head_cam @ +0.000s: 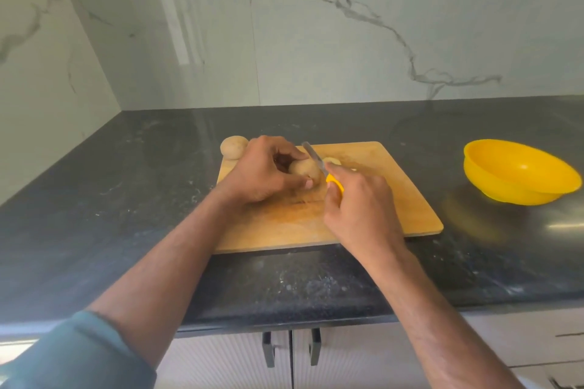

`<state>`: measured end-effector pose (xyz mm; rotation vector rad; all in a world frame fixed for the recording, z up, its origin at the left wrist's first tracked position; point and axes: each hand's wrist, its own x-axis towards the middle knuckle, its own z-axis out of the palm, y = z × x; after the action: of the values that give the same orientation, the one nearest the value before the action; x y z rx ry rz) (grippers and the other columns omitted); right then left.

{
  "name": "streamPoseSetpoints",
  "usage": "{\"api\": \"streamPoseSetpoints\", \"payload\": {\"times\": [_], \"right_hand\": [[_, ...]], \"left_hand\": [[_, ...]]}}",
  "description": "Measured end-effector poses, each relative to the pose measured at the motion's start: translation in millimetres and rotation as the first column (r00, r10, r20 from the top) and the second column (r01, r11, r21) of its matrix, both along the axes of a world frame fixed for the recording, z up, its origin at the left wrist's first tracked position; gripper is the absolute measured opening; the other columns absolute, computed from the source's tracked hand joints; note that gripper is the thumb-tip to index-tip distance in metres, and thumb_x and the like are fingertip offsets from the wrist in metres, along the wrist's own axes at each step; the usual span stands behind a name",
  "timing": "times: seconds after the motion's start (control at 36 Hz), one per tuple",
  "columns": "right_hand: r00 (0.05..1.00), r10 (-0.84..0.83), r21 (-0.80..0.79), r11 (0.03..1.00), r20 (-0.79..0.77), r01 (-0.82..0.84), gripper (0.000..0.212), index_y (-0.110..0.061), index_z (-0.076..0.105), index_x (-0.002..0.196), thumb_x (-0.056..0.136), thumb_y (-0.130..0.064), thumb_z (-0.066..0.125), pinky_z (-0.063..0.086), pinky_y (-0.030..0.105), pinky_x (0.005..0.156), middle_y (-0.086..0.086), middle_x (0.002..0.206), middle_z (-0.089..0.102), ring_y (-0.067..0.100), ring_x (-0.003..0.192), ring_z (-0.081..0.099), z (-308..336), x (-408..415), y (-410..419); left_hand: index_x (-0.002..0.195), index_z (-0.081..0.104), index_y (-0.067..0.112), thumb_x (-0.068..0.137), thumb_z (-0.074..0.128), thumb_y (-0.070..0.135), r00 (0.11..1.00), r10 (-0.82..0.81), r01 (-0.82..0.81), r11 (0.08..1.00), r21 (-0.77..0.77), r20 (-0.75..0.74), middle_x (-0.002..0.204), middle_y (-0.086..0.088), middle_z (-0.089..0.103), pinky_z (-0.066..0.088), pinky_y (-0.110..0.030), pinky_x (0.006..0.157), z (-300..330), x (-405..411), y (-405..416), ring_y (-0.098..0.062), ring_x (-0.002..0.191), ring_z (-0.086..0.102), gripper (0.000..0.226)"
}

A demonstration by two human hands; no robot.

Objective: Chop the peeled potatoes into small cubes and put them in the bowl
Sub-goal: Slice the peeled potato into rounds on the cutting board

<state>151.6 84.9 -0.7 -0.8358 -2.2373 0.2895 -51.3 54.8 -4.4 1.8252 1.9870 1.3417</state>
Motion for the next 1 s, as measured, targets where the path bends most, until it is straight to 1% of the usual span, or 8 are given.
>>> {"api": "streamPoseSetpoints", "payload": {"times": [0.11, 0.28, 0.42, 0.56, 0.67, 0.83, 0.92, 1.0], "right_hand": [[0.999, 0.004, -0.004, 1.0, 0.039, -0.004, 0.039, -0.014, 0.064, 0.133, 0.095, -0.015, 0.057, 0.056, 0.04, 0.084, 0.009, 0.105, 0.075, 0.03, 0.096, 0.068, 4.3, -2.6, -1.2], [0.997, 0.011, -0.023, 1.0, 0.081, -0.009, 0.039, -0.015, 0.061, 0.136, 0.097, -0.017, 0.055, 0.051, 0.035, 0.08, 0.008, 0.105, 0.074, 0.028, 0.097, 0.065, 10.2, -9.0, -2.5], [0.996, 0.004, -0.042, 0.999, 0.086, -0.001, 0.037, -0.015, 0.06, 0.135, 0.099, -0.019, 0.054, 0.045, 0.032, 0.076, 0.009, 0.103, 0.073, 0.027, 0.094, 0.062, 11.5, -14.7, -4.6], [0.992, -0.005, -0.013, 1.0, 0.129, 0.007, 0.035, -0.016, 0.058, 0.134, 0.1, -0.019, 0.052, 0.034, 0.025, 0.072, 0.006, 0.103, 0.07, 0.014, 0.08, 0.042, 10.6, -12.6, -7.0], [0.983, -0.024, -0.004, 1.0, 0.182, 0.025, 0.032, -0.017, 0.058, 0.131, 0.099, -0.017, 0.053, 0.035, 0.026, 0.068, 0.006, 0.098, 0.071, 0.017, 0.075, 0.045, 8.1, -10.3, -11.2], [0.975, -0.015, -0.022, 1.0, 0.22, 0.02, 0.035, -0.017, 0.056, 0.133, 0.098, -0.018, 0.054, 0.037, 0.027, 0.066, 0.008, 0.1, 0.069, 0.023, 0.082, 0.059, 9.0, -6.3, -17.0], [0.969, -0.019, -0.03, 0.999, 0.245, 0.028, 0.035, -0.017, 0.055, 0.133, 0.098, -0.019, 0.056, 0.037, 0.026, 0.063, 0.006, 0.096, 0.066, 0.019, 0.075, 0.048, 9.3, -6.0, -19.2], [0.962, -0.011, -0.043, 0.999, 0.273, 0.023, 0.035, -0.016, 0.056, 0.132, 0.097, -0.018, 0.056, 0.039, 0.026, 0.063, 0.006, 0.094, 0.063, 0.019, 0.075, 0.046, 11.9, -3.7, -20.3]], "left_hand": [[0.104, 0.079, 0.012, 0.065, 0.097, 0.027, 1.0, -0.002, 0.002, 1.0, 0.009, -0.011, 0.088, 0.005, 0.072, 0.059, -0.034, 0.075, 0.3, 1.0, -0.1, -0.015, 0.079, 0.069, 0.045], [0.101, 0.079, 0.011, 0.06, 0.093, 0.039, 1.0, -0.006, 0.006, 1.0, 0.0, -0.005, 0.089, 0.002, 0.074, 0.06, -0.042, 0.078, 2.0, 2.3, -0.8, -0.018, 0.082, 0.071, 0.052], [0.1, 0.079, 0.011, 0.067, 0.096, 0.03, 1.0, -0.006, 0.006, 1.0, -0.002, -0.029, 0.089, 0.002, 0.074, 0.058, -0.044, 0.076, 0.9, -1.2, -0.8, -0.018, 0.08, 0.069, 0.042], [0.099, 0.079, 0.013, 0.063, 0.092, 0.044, 0.999, -0.009, 0.009, 1.0, 0.0, -0.038, 0.088, 0.002, 0.075, 0.058, -0.045, 0.075, -0.2, -0.8, -1.6, -0.02, 0.08, 0.069, 0.05], [0.096, 0.079, 0.015, 0.059, 0.085, 0.057, 0.999, -0.013, 0.012, 1.0, -0.005, -0.033, 0.087, 0.003, 0.074, 0.058, -0.045, 0.074, 0.0, -0.2, -1.8, -0.021, 0.079, 0.069, 0.057], [0.096, 0.079, 0.013, 0.067, 0.096, 0.031, 0.999, -0.006, 0.006, 1.0, -0.01, -0.036, 0.089, 0.002, 0.074, 0.058, -0.046, 0.076, 1.6, 2.0, -2.9, -0.019, 0.081, 0.069, 0.037], [0.095, 0.079, 0.015, 0.068, 0.095, 0.028, 0.999, -0.01, 0.01, 1.0, -0.007, -0.036, 0.089, 0.005, 0.074, 0.058, -0.045, 0.076, 2.6, 3.6, -3.5, -0.018, 0.08, 0.069, 0.034], [0.096, 0.079, 0.014, 0.069, 0.095, 0.029, 0.999, -0.01, 0.01, 1.0, -0.011, -0.041, 0.09, 0.005, 0.075, 0.059, -0.043, 0.077, 2.1, 2.9, -3.2, -0.017, 0.082, 0.069, 0.035]]}}
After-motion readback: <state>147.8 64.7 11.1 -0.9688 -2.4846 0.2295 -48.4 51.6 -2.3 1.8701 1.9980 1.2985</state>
